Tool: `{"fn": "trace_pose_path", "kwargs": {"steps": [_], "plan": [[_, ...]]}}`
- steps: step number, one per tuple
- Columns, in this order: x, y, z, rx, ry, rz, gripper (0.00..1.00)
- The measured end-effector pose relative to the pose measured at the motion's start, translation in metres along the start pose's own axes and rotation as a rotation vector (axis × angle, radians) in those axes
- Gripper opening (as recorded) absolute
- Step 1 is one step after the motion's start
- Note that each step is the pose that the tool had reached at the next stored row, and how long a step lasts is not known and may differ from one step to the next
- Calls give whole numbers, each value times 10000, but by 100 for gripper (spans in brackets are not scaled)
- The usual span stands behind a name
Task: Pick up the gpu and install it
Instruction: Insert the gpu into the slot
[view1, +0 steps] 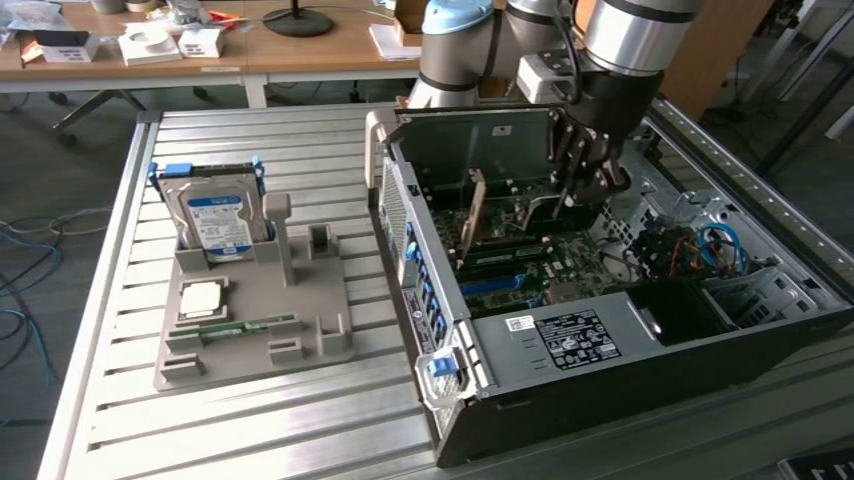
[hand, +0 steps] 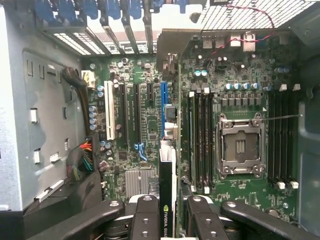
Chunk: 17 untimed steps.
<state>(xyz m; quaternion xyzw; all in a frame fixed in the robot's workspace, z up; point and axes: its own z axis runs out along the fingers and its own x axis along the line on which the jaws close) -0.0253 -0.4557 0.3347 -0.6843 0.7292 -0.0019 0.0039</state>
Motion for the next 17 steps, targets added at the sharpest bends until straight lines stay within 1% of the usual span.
{"fn": "trace_pose_path", "kwargs": {"steps": [6,12,17], "plan": [[0,0,7,-1,2,-1,26],[0,0,51,0,0,-1,26],[1,0,54,-1,3,-1,26]]}}
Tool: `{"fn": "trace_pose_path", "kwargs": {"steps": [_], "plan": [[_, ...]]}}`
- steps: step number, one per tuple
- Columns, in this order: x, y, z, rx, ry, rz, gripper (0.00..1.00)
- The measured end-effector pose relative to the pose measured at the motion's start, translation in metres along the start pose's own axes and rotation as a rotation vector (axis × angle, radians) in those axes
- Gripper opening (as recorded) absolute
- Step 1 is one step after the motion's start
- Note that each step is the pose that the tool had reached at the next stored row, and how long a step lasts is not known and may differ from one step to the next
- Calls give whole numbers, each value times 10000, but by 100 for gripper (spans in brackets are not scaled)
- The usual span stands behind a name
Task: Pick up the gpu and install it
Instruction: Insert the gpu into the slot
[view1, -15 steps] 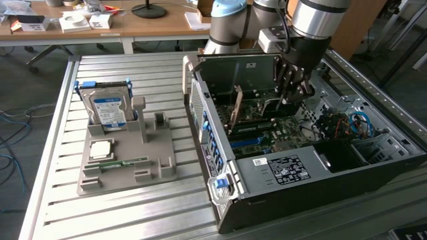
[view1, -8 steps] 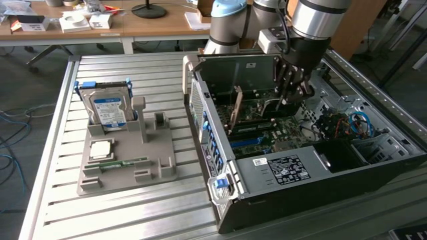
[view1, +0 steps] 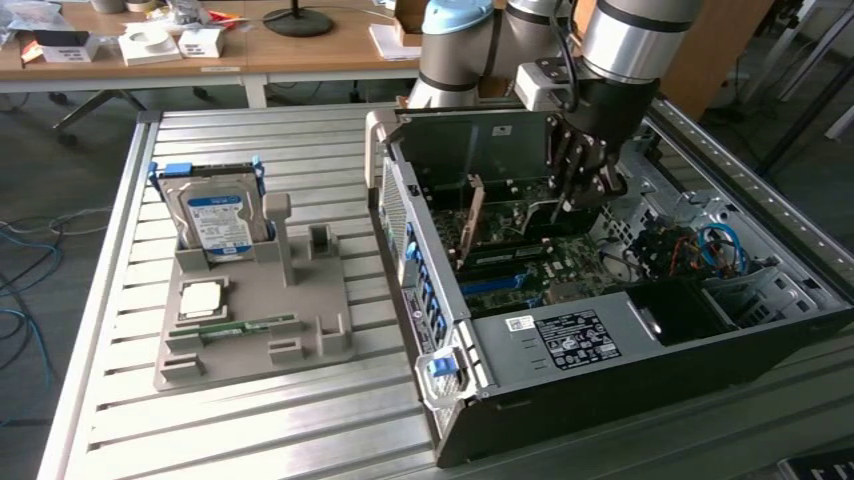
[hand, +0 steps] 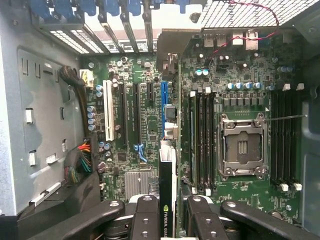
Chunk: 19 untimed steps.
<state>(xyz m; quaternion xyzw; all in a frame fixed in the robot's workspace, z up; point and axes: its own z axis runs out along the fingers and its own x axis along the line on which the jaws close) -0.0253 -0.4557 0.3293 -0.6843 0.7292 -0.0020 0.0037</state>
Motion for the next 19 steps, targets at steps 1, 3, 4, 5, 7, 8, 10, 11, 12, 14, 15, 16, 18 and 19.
{"fn": "trace_pose_path", "kwargs": {"steps": [1,3,4,5,7,8,10,11,12,14,15,16,18,19], "plan": [[0,0,8,1,-5,0,26],[0,1,23,1,-2,-2,26],[0,1,31,1,-2,-2,26],[0,2,39,1,-3,-1,26],[0,3,56,0,-2,0,26],[0,3,61,0,-1,0,26],[0,3,74,0,-1,0,26],[0,4,82,0,-2,0,26],[0,3,89,0,-3,-1,26],[0,4,89,0,0,0,26],[0,4,89,0,0,0,26],[0,4,89,0,0,0,26],[0,4,106,2,-8,0,26],[0,5,119,1,-7,0,26]]}}
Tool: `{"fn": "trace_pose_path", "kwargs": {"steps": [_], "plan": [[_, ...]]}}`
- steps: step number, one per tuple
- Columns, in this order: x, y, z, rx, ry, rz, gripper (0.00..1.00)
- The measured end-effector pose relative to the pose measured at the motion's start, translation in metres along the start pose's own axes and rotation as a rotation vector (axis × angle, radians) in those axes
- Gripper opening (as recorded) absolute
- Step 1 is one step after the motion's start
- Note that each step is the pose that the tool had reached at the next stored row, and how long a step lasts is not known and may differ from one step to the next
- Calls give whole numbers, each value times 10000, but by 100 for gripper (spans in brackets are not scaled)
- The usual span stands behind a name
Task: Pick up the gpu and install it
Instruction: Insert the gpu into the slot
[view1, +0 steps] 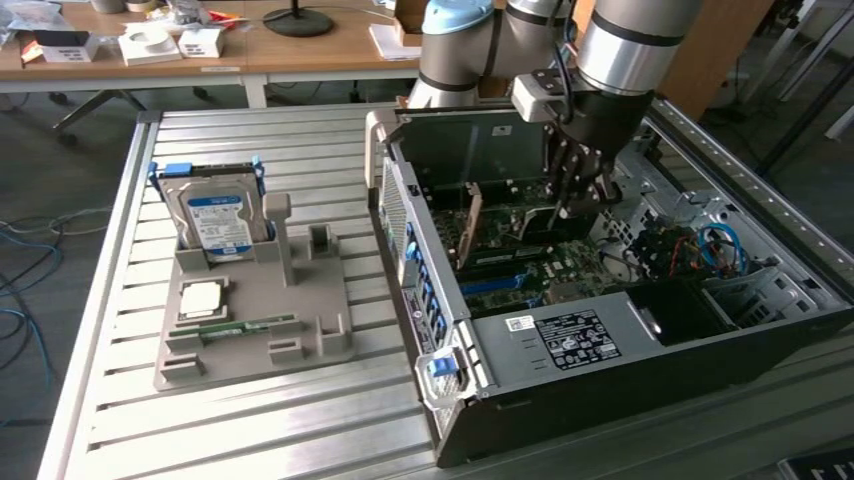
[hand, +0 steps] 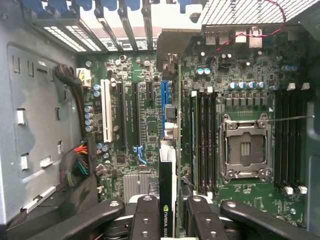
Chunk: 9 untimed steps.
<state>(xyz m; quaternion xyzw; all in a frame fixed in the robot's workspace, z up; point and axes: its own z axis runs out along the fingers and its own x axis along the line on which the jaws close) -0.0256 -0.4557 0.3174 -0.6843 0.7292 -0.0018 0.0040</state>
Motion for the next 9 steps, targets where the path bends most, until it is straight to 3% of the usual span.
{"fn": "trace_pose_path", "kwargs": {"steps": [9], "plan": [[1,5,68,0,-4,-1,26]]}}
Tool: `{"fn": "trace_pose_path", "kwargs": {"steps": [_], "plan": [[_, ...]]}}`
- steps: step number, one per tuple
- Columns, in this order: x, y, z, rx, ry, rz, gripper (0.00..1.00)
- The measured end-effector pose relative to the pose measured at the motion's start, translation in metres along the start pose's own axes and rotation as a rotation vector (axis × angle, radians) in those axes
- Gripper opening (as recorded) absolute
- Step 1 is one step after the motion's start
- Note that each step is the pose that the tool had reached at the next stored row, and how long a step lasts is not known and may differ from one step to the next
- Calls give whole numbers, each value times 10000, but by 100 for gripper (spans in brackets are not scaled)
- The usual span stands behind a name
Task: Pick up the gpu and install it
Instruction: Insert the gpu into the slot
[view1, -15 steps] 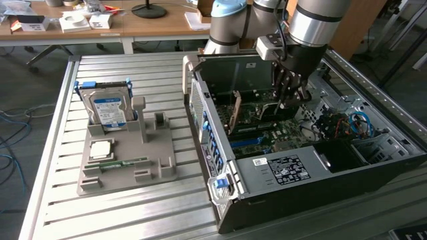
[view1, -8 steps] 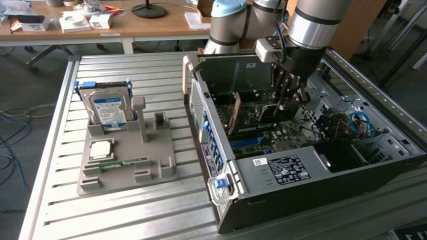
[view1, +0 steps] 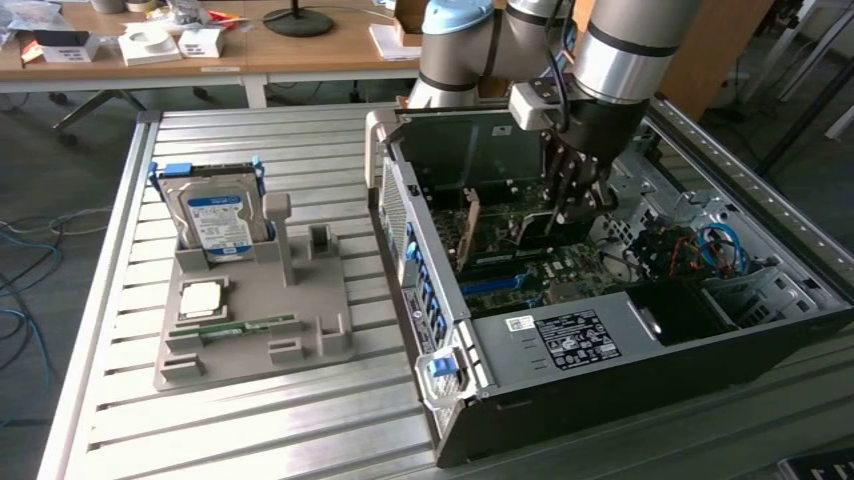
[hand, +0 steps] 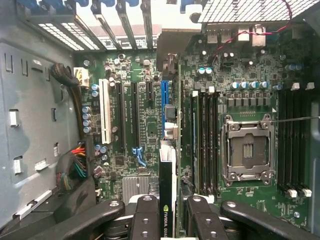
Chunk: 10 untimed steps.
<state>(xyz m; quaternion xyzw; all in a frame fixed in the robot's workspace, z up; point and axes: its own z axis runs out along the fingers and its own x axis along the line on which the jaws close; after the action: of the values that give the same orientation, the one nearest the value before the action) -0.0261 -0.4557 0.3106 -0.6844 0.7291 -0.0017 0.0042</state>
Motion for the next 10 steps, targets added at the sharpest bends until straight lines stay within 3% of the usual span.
{"fn": "trace_pose_path", "kwargs": {"steps": [10], "plan": [[1,16,39,29,-21,-267,26]]}}
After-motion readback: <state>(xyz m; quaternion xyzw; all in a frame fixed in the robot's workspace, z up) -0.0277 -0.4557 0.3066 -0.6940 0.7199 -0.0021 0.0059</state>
